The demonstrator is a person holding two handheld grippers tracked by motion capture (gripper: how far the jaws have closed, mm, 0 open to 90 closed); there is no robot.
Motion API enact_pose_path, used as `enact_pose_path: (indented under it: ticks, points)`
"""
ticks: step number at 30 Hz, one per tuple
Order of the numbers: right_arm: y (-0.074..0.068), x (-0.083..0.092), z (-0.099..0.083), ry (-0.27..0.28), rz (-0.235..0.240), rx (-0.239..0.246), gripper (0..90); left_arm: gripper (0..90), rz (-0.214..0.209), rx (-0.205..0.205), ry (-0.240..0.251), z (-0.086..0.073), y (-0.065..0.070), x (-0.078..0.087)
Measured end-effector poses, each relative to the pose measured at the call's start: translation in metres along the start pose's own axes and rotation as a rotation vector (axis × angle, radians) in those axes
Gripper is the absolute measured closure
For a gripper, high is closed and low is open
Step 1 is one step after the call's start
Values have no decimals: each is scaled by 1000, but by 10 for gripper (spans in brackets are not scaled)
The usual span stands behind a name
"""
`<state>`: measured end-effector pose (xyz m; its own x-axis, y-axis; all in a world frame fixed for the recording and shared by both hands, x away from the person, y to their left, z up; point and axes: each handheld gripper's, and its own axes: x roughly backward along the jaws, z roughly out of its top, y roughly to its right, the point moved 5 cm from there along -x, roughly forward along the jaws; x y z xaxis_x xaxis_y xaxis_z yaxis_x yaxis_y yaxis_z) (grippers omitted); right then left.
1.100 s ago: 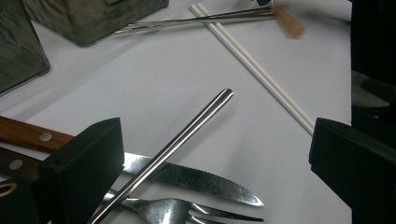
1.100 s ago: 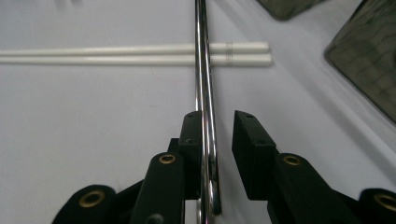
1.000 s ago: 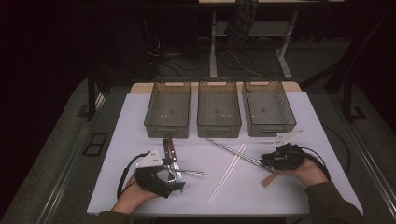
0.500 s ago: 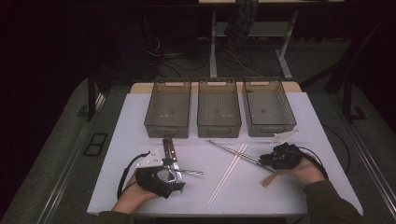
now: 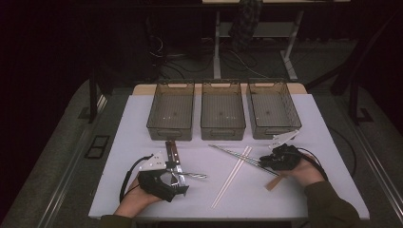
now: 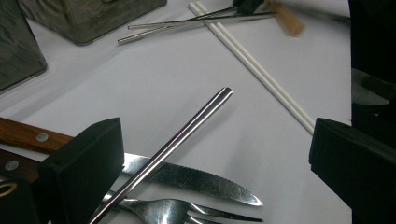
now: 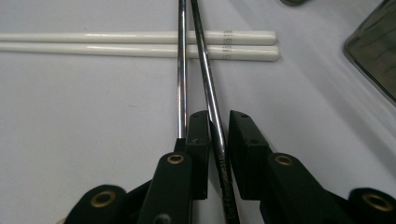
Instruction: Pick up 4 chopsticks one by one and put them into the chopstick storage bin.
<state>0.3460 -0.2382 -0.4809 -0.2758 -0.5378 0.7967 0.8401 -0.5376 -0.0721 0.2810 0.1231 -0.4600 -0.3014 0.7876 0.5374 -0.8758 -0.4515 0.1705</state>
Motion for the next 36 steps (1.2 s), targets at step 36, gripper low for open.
enact_pose_path:
  ticks: [36]
  points:
    - [0,-1,1,-18,-6,80,843,22,-3,-3,-3,-1,0,-1]
